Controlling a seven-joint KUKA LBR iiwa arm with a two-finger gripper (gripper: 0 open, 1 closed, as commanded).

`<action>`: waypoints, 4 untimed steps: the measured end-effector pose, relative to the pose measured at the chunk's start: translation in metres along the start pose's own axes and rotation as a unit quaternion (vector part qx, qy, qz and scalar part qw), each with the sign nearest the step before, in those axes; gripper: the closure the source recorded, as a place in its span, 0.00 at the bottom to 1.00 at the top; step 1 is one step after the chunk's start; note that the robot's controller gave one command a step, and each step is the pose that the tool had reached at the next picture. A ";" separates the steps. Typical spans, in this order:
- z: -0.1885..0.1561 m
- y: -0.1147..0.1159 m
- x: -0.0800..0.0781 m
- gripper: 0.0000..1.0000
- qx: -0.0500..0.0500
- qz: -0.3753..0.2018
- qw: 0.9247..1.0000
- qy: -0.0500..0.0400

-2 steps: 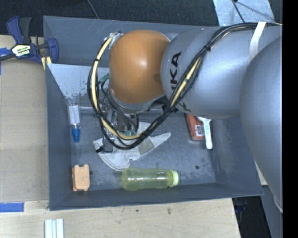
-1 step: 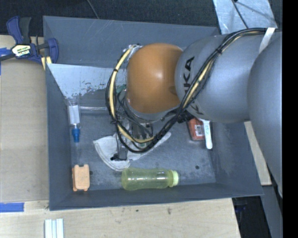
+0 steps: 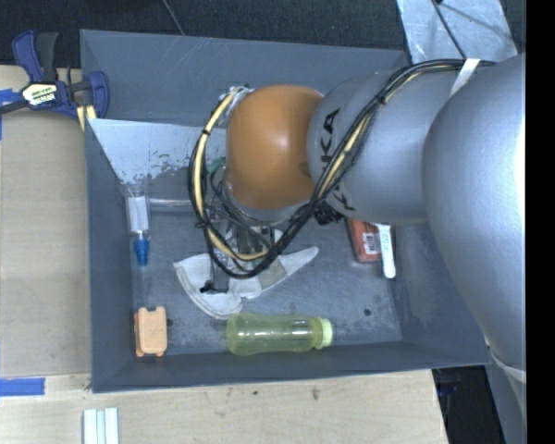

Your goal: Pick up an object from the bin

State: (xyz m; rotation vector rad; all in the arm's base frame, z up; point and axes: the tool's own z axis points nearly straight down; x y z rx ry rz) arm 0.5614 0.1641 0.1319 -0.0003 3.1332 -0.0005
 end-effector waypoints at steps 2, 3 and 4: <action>0.059 -0.017 0.009 1.00 -0.002 -0.002 1.000 0.002; 0.059 -0.017 0.009 1.00 -0.002 -0.002 1.000 0.002; 0.021 -0.016 0.025 1.00 0.000 -0.001 1.000 0.007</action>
Offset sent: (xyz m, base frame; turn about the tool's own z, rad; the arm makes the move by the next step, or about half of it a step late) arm -0.0105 -0.0179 -0.0619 -0.0044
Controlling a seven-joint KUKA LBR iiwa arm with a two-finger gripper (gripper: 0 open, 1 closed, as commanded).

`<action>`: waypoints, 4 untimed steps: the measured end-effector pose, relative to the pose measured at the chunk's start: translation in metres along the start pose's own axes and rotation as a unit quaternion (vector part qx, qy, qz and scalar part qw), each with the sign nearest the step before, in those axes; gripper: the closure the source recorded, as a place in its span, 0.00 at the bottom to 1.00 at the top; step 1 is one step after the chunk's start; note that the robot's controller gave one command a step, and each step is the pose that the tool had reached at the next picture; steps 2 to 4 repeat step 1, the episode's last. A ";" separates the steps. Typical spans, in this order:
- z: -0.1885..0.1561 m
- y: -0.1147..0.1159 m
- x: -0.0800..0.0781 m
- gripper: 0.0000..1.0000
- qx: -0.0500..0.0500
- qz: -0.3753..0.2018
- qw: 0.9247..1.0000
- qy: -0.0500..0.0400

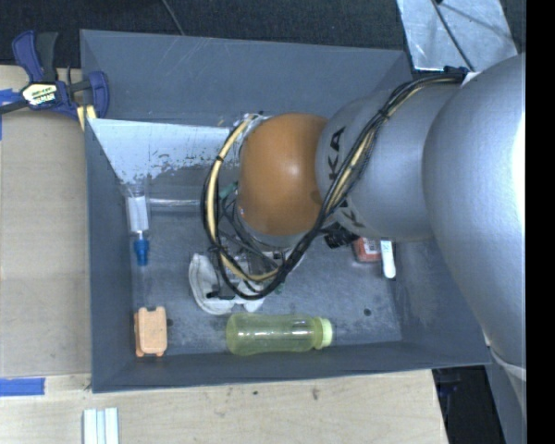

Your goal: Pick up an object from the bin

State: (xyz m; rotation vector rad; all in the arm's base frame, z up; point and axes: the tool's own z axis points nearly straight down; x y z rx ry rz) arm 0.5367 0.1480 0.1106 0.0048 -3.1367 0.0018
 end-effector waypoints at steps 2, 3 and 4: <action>-0.115 -0.020 0.002 1.00 -0.001 -0.049 0.999 -0.003; -0.115 -0.020 0.002 1.00 -0.001 -0.049 0.999 -0.003; -0.115 -0.020 0.002 1.00 -0.001 -0.049 0.999 -0.003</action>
Offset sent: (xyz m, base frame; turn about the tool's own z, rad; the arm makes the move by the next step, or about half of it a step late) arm 0.0000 0.0000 0.0000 0.0000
